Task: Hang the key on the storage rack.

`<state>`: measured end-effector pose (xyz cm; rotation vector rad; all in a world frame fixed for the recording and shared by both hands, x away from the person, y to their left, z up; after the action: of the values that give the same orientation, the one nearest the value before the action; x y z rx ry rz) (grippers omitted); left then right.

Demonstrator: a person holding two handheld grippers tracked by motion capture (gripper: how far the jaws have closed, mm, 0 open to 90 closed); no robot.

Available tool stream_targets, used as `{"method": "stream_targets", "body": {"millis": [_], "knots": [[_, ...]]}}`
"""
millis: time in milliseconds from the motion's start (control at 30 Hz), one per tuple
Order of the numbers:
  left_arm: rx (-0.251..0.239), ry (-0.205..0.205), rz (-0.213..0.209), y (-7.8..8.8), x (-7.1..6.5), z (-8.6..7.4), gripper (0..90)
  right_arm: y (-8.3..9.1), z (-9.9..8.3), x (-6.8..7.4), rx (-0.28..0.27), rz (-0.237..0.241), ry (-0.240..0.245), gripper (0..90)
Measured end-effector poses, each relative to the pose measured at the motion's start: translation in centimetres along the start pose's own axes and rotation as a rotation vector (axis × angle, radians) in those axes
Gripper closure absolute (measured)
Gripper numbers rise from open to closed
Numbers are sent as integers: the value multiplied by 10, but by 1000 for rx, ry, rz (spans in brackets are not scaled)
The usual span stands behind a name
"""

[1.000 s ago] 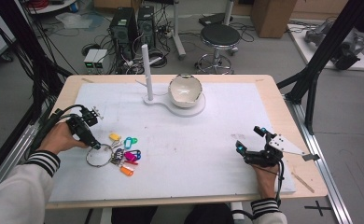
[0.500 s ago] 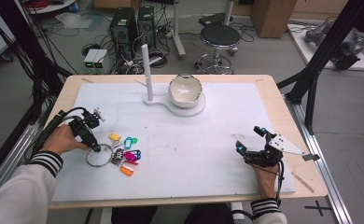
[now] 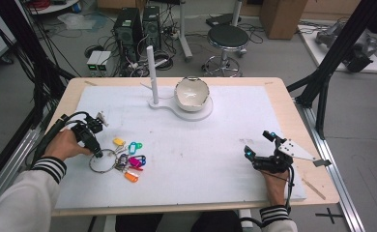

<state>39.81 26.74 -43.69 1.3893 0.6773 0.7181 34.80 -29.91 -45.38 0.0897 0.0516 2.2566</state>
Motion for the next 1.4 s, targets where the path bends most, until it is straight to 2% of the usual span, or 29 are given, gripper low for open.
{"method": "stream_targets", "body": {"millis": [433, 1233, 1400], "knots": [[11, 34, 2, -3, 1, -1, 627, 0, 0, 0, -1, 0, -2, 9], [28, 36, 12, -5, 0, 0, 743, 0, 0, 1, 3, 1, -7, 9], [29, 31, 16, -6, -1, -1, 797, 0, 0, 1, 4, 1, -6, 9]]}}
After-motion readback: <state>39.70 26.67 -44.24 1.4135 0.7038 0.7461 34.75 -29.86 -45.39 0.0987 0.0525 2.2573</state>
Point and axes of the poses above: each handheld gripper's, and its own axes: y roughly backward along the jaws, z roughly out of its top, x roughly to its left, the point moved 4 cm from there along -y, roughly forward along the jaws, and after that the axes turned 1 degree about z, right-handed, at the moved point
